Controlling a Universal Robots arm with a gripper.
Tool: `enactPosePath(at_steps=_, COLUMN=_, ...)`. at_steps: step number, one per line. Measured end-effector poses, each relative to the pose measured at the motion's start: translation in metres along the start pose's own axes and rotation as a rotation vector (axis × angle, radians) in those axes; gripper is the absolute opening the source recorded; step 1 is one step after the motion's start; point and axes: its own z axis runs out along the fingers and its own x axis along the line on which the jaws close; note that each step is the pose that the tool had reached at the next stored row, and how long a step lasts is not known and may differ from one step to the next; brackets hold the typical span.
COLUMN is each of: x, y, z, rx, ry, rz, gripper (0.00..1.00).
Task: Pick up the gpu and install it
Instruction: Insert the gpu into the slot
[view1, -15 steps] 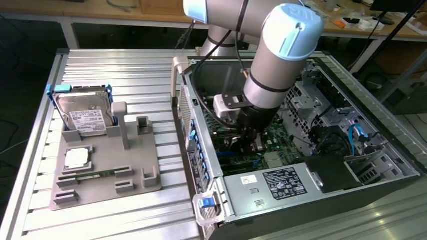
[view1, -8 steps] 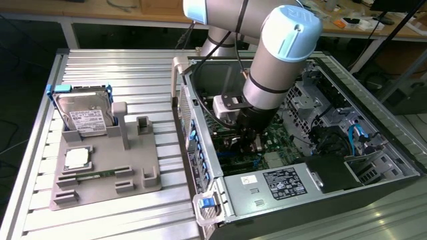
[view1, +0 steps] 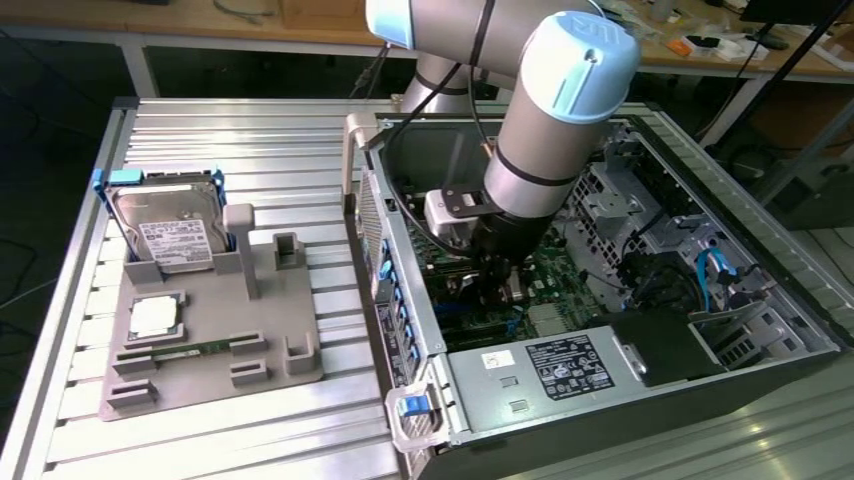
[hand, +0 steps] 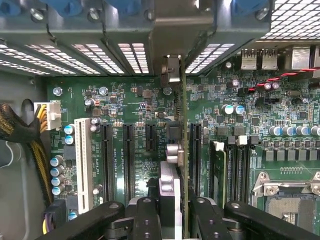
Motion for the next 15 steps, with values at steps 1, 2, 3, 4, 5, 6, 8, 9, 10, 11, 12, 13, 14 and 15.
enactPosePath(at_steps=1, x=-0.0002, y=0.0000, z=0.0001, rx=-0.0001, ry=0.0002, rz=0.000, gripper=0.29)
enactPosePath(at_steps=2, x=-0.0003, y=0.0001, z=0.0003, rx=-0.0001, ry=0.0001, rz=0.000, gripper=0.29)
enactPosePath(at_steps=3, x=-0.0004, y=0.0001, z=0.0003, rx=-0.0001, ry=0.0003, rz=0.000, gripper=0.29)
enactPosePath(at_steps=4, x=-0.0004, y=0.0002, z=0.0003, rx=-0.0001, ry=0.0003, rz=0.000, gripper=0.29)
enactPosePath(at_steps=5, x=-0.0005, y=0.0002, z=0.0004, rx=-0.0002, ry=0.0004, rz=0.000, gripper=0.29)
enactPosePath(at_steps=6, x=-0.0005, y=0.0002, z=0.0005, rx=-0.0001, ry=0.0003, rz=0.000, gripper=0.29)
enactPosePath(at_steps=8, x=-0.0005, y=0.0004, z=0.0007, rx=-0.0001, ry=0.0003, rz=0.000, gripper=0.29)
enactPosePath(at_steps=9, x=-0.0005, y=0.0005, z=0.0009, rx=-0.0001, ry=0.0003, rz=0.000, gripper=0.29)
enactPosePath(at_steps=10, x=-0.0005, y=0.0007, z=0.0012, rx=-0.0001, ry=0.0004, rz=0.000, gripper=0.29)
enactPosePath(at_steps=11, x=-0.0005, y=0.0009, z=0.0014, rx=-0.0002, ry=0.0004, rz=0.000, gripper=0.29)
enactPosePath(at_steps=12, x=-0.0005, y=0.0011, z=0.0017, rx=-0.0002, ry=0.0004, rz=0.000, gripper=0.29)
enactPosePath(at_steps=13, x=-0.0005, y=0.0013, z=0.0020, rx=-0.0002, ry=0.0004, rz=0.000, gripper=0.29)
enactPosePath(at_steps=14, x=-0.0005, y=0.0014, z=0.0023, rx=-0.0002, ry=0.0004, rz=0.000, gripper=0.29)
enactPosePath(at_steps=15, x=-0.0005, y=0.0016, z=0.0027, rx=-0.0002, ry=0.0005, rz=0.000, gripper=0.29)
